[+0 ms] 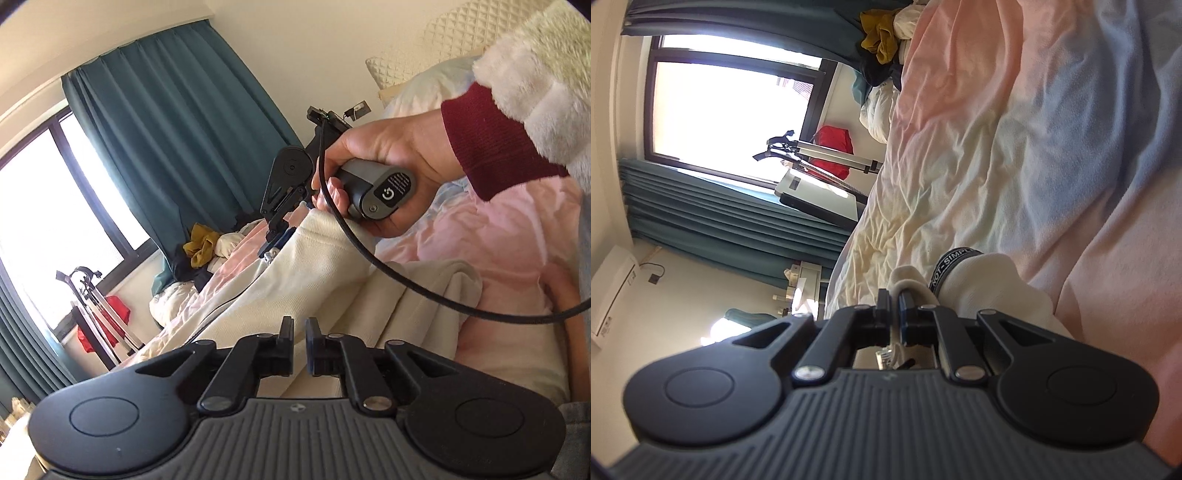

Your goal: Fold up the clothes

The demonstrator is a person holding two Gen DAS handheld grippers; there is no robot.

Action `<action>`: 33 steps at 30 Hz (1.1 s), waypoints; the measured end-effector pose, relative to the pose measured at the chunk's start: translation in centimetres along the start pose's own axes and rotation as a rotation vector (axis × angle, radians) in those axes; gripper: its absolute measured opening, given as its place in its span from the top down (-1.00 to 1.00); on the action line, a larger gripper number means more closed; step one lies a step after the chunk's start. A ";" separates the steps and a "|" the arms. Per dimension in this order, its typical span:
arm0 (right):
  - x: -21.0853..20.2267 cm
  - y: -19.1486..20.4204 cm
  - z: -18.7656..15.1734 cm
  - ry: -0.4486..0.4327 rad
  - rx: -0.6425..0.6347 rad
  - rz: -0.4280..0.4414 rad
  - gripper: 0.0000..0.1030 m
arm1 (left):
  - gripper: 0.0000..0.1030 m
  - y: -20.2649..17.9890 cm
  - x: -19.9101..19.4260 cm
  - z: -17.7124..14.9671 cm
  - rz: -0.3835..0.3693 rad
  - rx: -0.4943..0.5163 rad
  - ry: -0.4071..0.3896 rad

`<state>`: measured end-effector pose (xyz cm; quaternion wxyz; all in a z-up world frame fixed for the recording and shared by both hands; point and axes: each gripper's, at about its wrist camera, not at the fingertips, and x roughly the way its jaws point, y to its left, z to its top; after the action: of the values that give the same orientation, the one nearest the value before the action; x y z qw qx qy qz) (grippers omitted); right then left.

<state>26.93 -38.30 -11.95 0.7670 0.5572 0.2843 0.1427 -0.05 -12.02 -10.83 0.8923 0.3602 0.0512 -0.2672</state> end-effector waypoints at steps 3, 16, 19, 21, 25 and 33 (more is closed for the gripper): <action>-0.1 0.1 0.0 0.002 0.002 0.002 0.85 | 0.22 -0.2 1.4 -0.2 -0.008 0.006 0.024; 0.2 0.5 0.1 -0.007 0.003 0.023 0.85 | 0.91 -0.9 3.1 -0.7 -0.033 -0.020 0.031; 0.0 0.8 0.2 -0.014 -0.010 0.032 0.85 | 0.93 0.1 0.7 -0.1 -0.043 -0.077 -0.015; -0.4 1.3 0.2 -0.020 -0.039 0.032 0.85 | 0.95 1.0 -0.7 0.4 -0.050 -0.138 -0.045; -0.4 2.0 -0.2 -0.001 -0.147 -0.091 0.86 | 0.93 1.3 -1.2 0.4 -0.076 -0.202 -0.024; -0.9 1.1 -0.6 0.028 -0.170 -0.132 0.82 | 0.71 -0.5 -0.4 -0.4 -0.077 -0.109 0.017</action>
<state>25.90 -37.96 -10.83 0.8153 0.4680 0.3179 0.1233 -0.57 -11.85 -11.33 0.8991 0.3111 0.0872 -0.2952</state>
